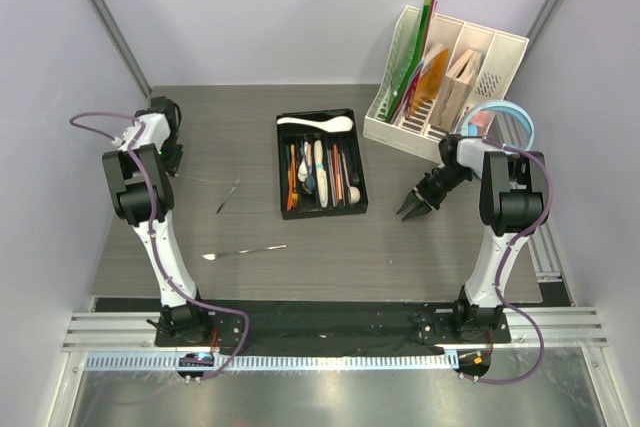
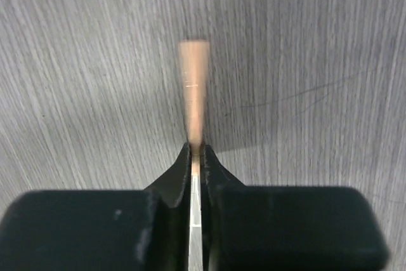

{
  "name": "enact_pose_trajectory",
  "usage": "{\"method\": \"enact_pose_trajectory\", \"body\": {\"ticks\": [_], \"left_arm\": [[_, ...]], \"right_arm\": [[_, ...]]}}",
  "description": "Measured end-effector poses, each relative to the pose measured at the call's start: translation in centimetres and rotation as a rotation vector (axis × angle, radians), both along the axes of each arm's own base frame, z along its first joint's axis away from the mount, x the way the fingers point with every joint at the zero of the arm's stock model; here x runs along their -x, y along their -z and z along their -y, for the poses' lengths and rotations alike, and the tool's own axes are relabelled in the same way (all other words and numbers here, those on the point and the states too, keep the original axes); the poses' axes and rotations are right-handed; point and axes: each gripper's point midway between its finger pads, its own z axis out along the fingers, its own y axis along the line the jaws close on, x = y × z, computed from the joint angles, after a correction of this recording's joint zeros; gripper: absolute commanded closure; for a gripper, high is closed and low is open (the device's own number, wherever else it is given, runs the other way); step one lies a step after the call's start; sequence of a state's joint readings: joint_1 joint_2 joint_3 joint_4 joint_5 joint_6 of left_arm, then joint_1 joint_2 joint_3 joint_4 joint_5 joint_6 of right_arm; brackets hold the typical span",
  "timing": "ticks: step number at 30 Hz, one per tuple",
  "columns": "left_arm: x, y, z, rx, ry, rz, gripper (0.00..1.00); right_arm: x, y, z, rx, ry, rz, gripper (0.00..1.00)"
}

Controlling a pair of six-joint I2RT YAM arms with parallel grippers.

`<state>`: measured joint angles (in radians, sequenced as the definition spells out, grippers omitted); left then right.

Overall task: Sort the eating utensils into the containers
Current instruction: Pick up the chopstick from the center of the board, then place the chopstick in the storage box.

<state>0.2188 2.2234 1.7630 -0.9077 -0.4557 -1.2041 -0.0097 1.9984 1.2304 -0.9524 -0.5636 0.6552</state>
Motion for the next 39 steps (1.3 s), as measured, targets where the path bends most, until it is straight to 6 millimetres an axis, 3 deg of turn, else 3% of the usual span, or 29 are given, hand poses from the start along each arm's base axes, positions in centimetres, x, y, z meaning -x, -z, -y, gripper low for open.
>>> {"method": "enact_pose_trajectory", "body": {"ticks": [7,14,21,24,28,30,32,39], "left_arm": [[0.8,0.1,0.8,0.025,0.066,0.011,1.0],[1.1,0.1,2.2,0.047,0.272,-0.007,1.0],[0.1,-0.6,6.3,0.091,0.497,0.006,1.0],[-2.3,-3.3,7.8,0.097,0.594,0.065,1.0],[-7.0,-10.1,9.6,0.036,0.719,0.214,1.0],[-8.3,-12.8,11.5,0.016,0.79,0.271,1.0],[-8.4,-14.0,14.4,0.03,0.876,0.286,1.0],[-4.1,-13.2,28.6,0.262,1.221,0.238,1.0]], "right_arm": [[0.0,0.0,0.0,0.0,0.0,-0.004,0.72],[0.0,-0.1,0.0,0.0,0.001,-0.007,0.72],[-0.1,-0.1,0.0,0.0,0.003,-0.013,0.72],[-0.2,-0.1,0.0,0.0,0.005,-0.016,0.72],[-0.3,-0.2,0.0,0.001,0.009,-0.024,0.72],[-0.3,-0.2,-0.1,0.002,0.014,-0.028,0.72],[-0.4,-0.3,-0.1,0.002,0.018,-0.031,0.72],[-0.6,-0.3,-0.1,0.004,0.028,-0.047,0.71]]}}
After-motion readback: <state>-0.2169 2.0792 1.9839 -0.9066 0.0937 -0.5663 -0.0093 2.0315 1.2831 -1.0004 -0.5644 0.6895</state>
